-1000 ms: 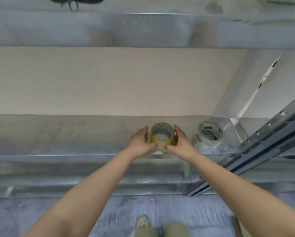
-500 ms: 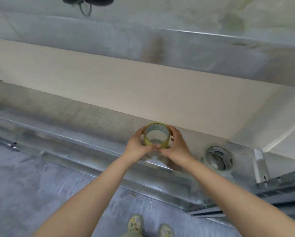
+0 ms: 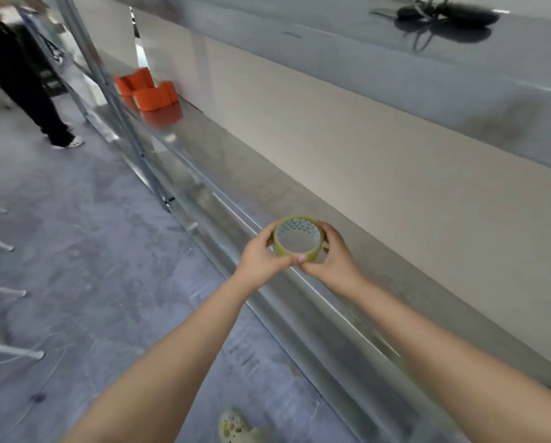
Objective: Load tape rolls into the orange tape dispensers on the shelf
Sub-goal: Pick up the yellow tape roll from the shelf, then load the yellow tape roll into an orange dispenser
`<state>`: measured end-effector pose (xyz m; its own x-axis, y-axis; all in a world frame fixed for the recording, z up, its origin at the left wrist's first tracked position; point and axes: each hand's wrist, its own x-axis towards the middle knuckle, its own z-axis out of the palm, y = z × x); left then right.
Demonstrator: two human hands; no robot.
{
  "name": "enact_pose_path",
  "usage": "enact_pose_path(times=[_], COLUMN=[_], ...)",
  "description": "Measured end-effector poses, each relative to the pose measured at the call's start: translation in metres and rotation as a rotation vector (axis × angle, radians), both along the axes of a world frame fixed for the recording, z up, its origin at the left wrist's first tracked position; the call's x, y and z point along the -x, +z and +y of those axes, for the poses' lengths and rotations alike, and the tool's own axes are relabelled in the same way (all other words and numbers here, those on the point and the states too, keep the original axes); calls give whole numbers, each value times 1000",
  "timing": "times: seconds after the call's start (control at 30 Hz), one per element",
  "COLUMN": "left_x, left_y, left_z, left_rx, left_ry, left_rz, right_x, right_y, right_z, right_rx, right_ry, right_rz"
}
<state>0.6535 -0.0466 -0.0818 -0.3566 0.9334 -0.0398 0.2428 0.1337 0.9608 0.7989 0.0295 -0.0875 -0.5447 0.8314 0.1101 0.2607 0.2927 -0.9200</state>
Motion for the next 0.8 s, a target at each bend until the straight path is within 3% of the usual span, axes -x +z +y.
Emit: enact_pose_path(times=[0.4, 0.8], left_x=[184, 336], left_y=[3, 0], left_z=[-11, 42], left_rx=[-88, -127], left_ry=[146, 267], left_rz=[-32, -83], right_x=[196, 363], right_y=[0, -1], right_z=[10, 74], right_rx=[17, -20], right_ry=[133, 245], right_rz=[-30, -2])
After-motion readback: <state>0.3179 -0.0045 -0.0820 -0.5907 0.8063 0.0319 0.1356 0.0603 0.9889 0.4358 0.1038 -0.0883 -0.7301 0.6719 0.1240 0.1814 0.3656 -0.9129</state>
